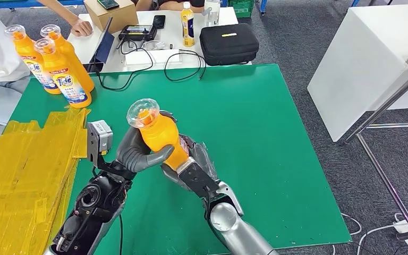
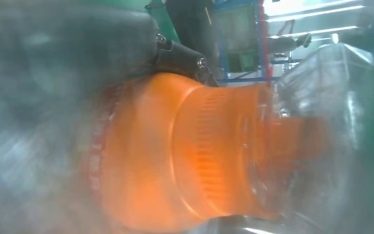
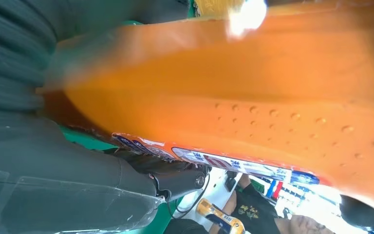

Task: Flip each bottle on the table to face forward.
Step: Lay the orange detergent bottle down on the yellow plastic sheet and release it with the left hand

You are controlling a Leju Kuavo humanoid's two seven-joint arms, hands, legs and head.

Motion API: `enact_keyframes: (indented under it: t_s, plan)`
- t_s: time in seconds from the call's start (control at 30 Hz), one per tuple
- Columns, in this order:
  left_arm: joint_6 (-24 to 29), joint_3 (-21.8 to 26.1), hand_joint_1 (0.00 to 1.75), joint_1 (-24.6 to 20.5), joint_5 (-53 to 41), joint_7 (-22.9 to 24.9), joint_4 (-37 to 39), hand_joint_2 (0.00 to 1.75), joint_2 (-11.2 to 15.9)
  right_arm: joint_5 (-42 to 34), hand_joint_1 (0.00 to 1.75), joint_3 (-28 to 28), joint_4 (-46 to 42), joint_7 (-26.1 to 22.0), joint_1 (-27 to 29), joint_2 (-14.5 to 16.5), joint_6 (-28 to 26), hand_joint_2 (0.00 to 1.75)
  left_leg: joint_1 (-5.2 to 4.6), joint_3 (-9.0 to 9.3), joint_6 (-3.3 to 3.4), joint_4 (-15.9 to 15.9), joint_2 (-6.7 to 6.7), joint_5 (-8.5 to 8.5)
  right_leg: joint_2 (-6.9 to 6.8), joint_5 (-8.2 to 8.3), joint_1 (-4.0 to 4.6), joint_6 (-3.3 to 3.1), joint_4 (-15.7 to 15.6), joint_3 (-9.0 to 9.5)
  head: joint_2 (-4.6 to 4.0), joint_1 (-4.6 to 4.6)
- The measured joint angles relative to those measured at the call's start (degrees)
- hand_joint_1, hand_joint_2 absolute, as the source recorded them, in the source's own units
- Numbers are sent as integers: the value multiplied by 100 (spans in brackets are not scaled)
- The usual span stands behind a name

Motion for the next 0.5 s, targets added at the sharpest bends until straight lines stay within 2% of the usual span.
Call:
enact_keyframes:
  t_s: [0.03,0.17,0.3,0.43,0.5]
  plan:
    - [16,-1,175,-1,-14,0,0,175,-1,-2,0,0,-15,-1,5,-4,-1,175,0,0,0,0,0,0,0,0,0,0,0,0,0,1]
    - [486,44,175,3,-402,-2,2,175,25,-20,0,1,-282,-31,93,-73,-21,175,0,1,0,0,0,0,0,0,0,0,0,-1,-1,-2]
    - [1270,294,175,23,-1109,0,-16,175,157,-2,0,-136,-986,-45,381,-341,-113,0,1,0,0,0,-3,0,-1,0,0,0,0,-1,0,-3]
    - [1578,734,175,159,-1816,56,-230,175,372,95,0,-657,-1936,-84,992,-657,-174,0,0,-5,-1,0,-18,-2,-5,-2,0,0,-1,-3,0,0]
    - [1844,938,175,229,-2665,198,-416,175,488,47,0,-1042,-2340,-171,1362,-745,-99,0,0,-7,-2,0,-22,-4,-6,-6,-1,3,-2,-4,0,1]
